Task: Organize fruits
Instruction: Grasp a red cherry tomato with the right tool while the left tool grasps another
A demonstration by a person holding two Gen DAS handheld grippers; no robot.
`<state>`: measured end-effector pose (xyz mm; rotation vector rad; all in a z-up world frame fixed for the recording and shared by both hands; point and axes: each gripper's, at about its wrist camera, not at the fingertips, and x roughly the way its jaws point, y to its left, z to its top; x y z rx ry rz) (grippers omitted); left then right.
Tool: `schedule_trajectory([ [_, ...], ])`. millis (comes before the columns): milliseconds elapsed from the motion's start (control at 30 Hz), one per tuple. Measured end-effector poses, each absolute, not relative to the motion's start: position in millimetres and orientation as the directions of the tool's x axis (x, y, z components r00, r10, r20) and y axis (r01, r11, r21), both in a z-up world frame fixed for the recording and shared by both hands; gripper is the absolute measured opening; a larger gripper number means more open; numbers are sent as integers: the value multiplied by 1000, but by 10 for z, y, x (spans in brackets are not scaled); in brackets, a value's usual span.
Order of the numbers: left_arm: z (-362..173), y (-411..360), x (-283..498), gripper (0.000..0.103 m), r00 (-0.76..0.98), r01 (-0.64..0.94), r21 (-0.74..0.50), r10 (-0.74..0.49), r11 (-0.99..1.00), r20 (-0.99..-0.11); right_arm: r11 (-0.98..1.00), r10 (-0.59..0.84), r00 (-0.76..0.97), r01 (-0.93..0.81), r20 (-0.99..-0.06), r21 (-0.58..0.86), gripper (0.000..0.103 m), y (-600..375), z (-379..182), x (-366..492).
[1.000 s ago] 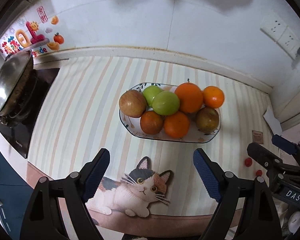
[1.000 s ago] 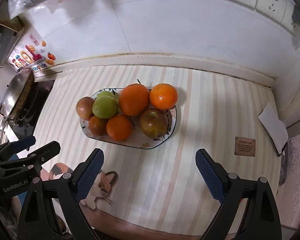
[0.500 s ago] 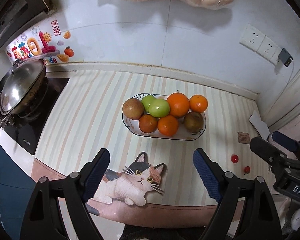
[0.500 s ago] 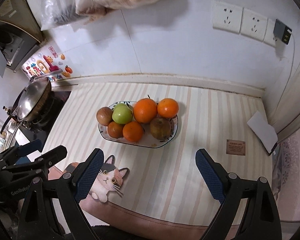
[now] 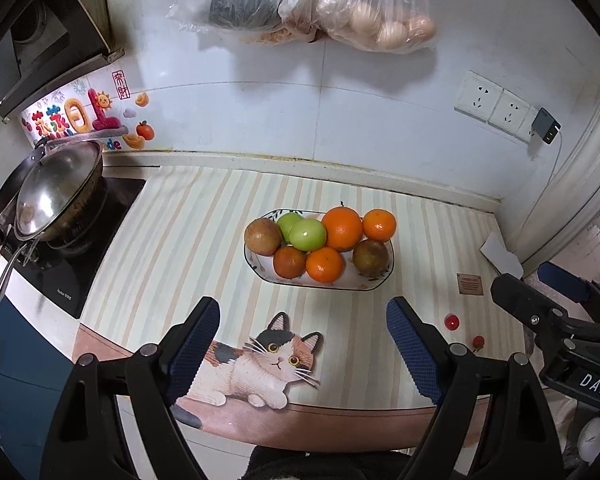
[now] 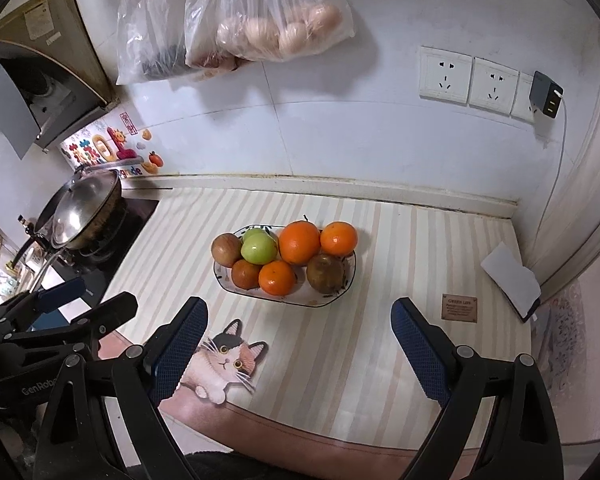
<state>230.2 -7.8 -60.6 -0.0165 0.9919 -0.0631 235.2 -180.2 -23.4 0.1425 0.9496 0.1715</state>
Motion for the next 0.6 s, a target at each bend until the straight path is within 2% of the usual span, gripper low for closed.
schedule_trajectory([
  [167, -722, -180, 2400, 85, 520, 52, -35, -57, 998, -853, 961, 237, 540, -10, -808, 275, 95, -2110, -456, 2419],
  [333, -976, -479, 2587, 85, 488, 102, 17, -35, 995, -872, 950, 179, 494, 139, -851, 280, 94, -2632, -920, 2467],
  [367, -1056, -575, 2636, 85, 475, 120, 29, -32, 992, -879, 946, 168, 478, 167, -862, 277, 92, -2741, -1044, 2469],
  [500, -1399, -964, 2807, 85, 414, 199, 63, -26, 978, -910, 920, 143, 406, 280, -902, 273, 67, -3160, -1615, 2451],
  [600, -1650, -1244, 2903, 85, 370, 257, 80, -22, 963, -929, 890, 138, 355, 366, -925, 273, 58, -3467, -2061, 2387],
])
